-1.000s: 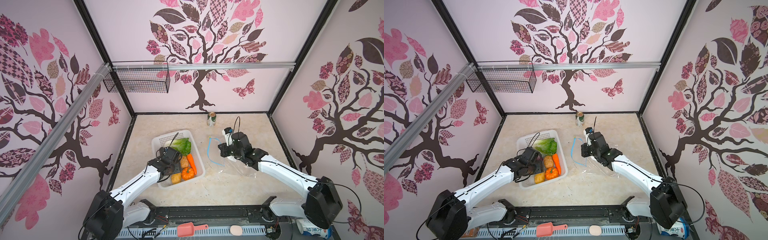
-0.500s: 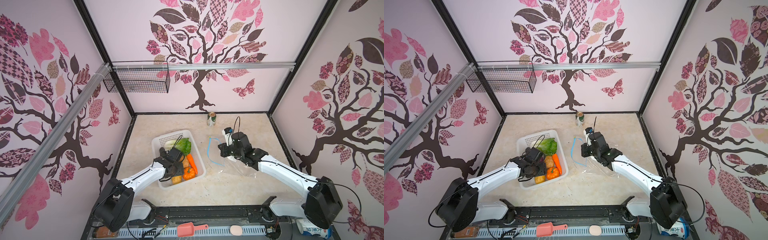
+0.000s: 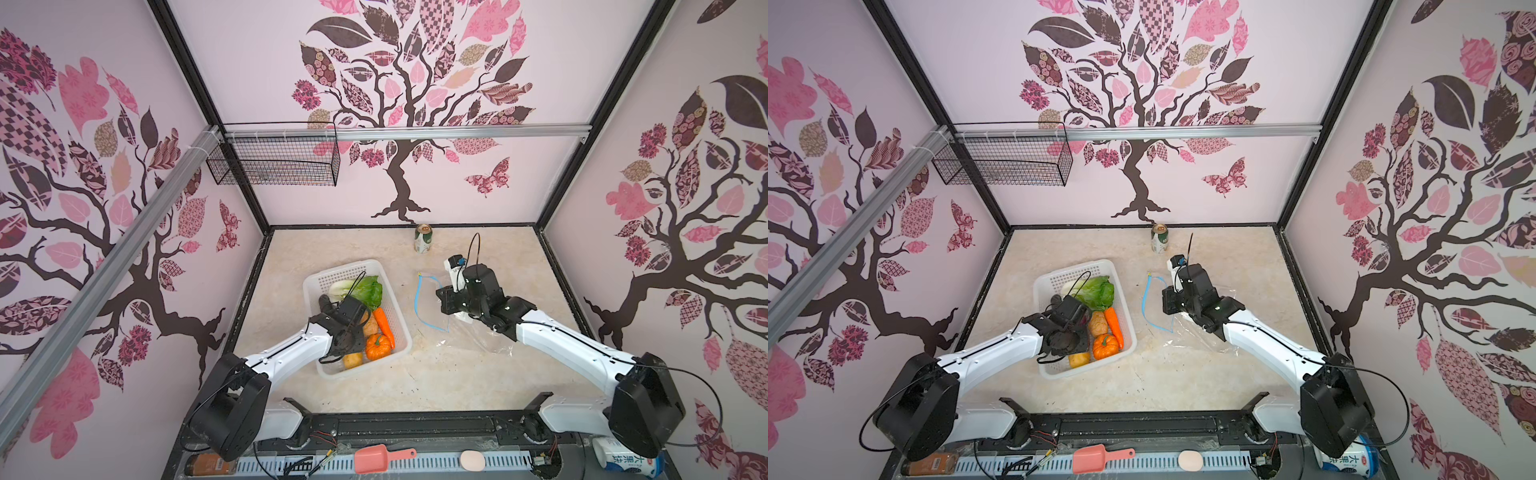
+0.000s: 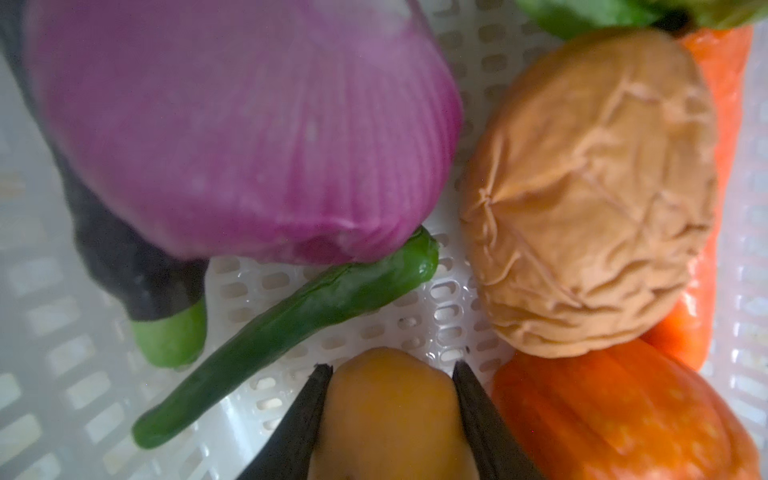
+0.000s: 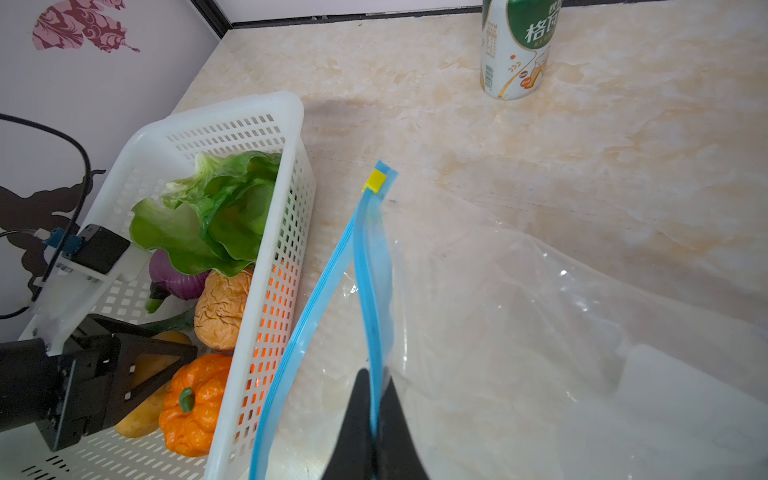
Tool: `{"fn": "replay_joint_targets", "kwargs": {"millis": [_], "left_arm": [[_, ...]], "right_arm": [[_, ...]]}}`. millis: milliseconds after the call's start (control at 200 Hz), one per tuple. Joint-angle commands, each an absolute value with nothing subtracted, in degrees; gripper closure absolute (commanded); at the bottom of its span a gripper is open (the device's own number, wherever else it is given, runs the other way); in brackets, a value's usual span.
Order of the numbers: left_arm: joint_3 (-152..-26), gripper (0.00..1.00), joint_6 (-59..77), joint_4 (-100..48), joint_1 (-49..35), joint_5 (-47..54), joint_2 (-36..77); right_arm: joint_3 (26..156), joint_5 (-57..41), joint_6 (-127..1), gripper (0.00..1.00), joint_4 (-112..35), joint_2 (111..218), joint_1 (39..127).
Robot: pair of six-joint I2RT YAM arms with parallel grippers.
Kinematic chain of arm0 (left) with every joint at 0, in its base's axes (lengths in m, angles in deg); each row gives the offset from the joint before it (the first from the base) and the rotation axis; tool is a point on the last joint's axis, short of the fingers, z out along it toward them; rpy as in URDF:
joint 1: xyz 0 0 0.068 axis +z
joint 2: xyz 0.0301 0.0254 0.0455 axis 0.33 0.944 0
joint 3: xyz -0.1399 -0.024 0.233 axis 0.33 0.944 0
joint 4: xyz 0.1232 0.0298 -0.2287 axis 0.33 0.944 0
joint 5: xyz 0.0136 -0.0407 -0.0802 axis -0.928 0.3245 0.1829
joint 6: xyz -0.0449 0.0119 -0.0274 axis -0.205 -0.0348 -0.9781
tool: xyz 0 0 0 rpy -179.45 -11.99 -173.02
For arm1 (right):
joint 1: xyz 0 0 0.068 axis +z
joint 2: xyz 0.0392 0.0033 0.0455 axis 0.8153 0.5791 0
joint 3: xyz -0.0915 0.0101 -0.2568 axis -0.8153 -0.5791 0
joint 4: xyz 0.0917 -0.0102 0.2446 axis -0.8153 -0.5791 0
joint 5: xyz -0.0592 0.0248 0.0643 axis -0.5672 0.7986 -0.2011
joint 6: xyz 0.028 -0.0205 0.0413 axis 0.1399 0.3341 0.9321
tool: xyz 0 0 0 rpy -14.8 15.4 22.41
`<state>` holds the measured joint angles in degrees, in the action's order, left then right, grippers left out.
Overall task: Place the food in the zip-top bag and seal the zipper
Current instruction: 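Grasp the yellow potato in the basket with the left gripper and lift, then carry the potato to the bag mouth and release it inside with the left gripper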
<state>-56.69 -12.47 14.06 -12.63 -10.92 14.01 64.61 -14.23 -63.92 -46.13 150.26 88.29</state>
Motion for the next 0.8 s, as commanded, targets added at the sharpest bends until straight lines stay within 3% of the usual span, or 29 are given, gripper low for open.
{"fn": "replay_joint_targets", "kwargs": {"millis": [0,410,595,795], "left_arm": [[-56.8,0.61,-12.9,14.8,-12.7,-12.1,11.2],[-62.5,0.59,-11.8,13.4,-12.8,-11.3,-3.1],[-64.2,0.58,-13.0,1.7,-12.7,-5.4,-5.6],[-66.2,0.58,-15.8,-14.0,-15.0,-3.2,-0.8]], "right_arm": [[65.4,-14.5,-63.6,1.0,-46.7,148.3,88.1],[65.3,-14.1,-62.9,1.0,-45.9,147.9,88.2],[66.2,-13.6,-62.9,1.0,-46.4,147.7,88.1],[66.9,-12.6,-62.6,1.0,-46.7,147.0,88.1]]}}
